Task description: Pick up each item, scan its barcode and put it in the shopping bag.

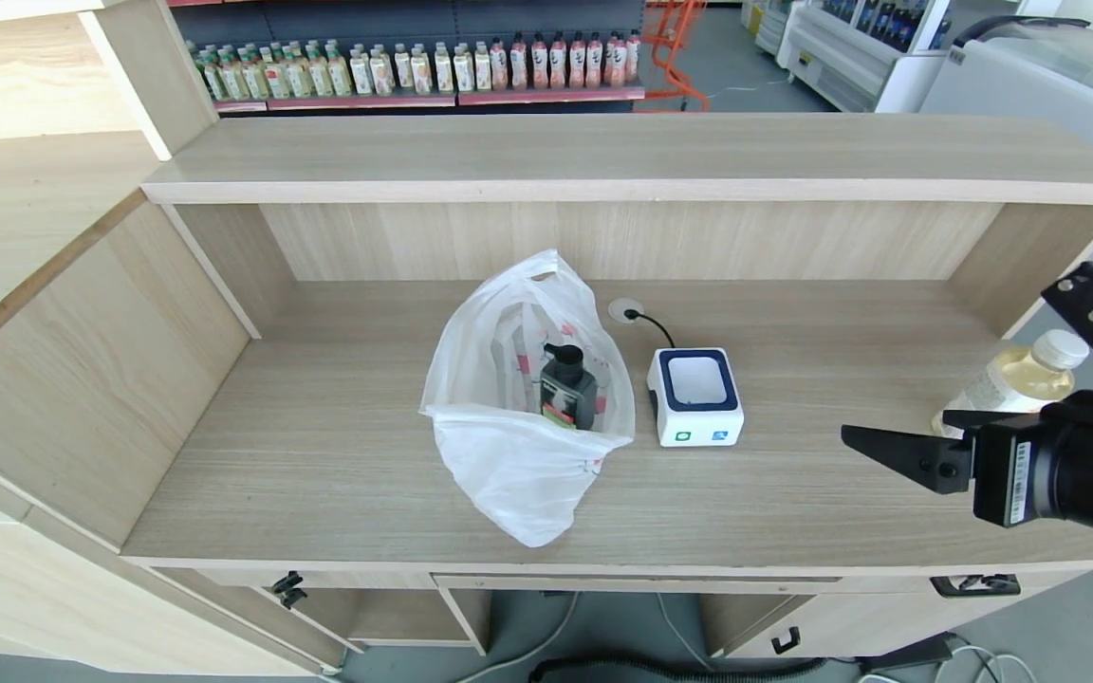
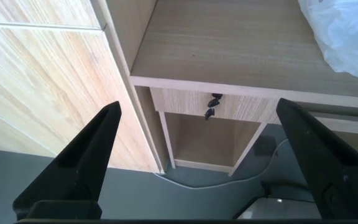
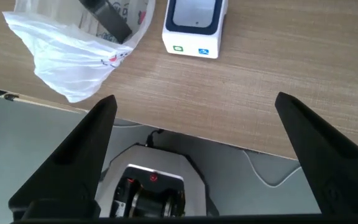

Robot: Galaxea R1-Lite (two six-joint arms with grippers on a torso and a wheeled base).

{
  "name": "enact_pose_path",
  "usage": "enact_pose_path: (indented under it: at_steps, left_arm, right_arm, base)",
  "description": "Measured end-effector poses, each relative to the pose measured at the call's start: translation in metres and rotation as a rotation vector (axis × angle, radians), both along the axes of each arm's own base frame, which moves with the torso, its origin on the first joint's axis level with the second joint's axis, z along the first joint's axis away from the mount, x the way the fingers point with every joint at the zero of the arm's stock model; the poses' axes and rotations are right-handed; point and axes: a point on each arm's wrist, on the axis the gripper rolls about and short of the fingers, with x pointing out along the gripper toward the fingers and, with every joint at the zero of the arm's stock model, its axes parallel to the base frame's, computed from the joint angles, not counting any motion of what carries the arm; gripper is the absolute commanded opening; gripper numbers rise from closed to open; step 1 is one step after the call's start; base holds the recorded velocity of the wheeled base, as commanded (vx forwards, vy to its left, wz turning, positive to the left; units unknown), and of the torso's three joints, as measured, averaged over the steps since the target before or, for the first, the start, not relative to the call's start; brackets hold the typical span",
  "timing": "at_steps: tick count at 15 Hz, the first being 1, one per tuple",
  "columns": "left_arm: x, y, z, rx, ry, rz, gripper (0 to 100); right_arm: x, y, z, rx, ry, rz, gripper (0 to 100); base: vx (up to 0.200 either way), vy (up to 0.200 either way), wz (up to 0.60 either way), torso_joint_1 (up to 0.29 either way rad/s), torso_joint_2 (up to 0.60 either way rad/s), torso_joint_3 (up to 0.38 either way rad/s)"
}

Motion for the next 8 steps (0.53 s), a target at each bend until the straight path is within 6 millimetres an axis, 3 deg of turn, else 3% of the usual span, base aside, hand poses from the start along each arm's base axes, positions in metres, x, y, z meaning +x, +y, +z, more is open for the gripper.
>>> enact_pose_path:
  at_steps: [8]
  left_arm:
    - [0.0,0.0,0.0,0.001,0.0,0.0,100]
  right_arm:
    - [0.0037,-0.0079,-0.0082,0.007,0.035,-0.058,100]
  base:
    - [0.0,-0.2,0.0,0.001,0.0,0.001]
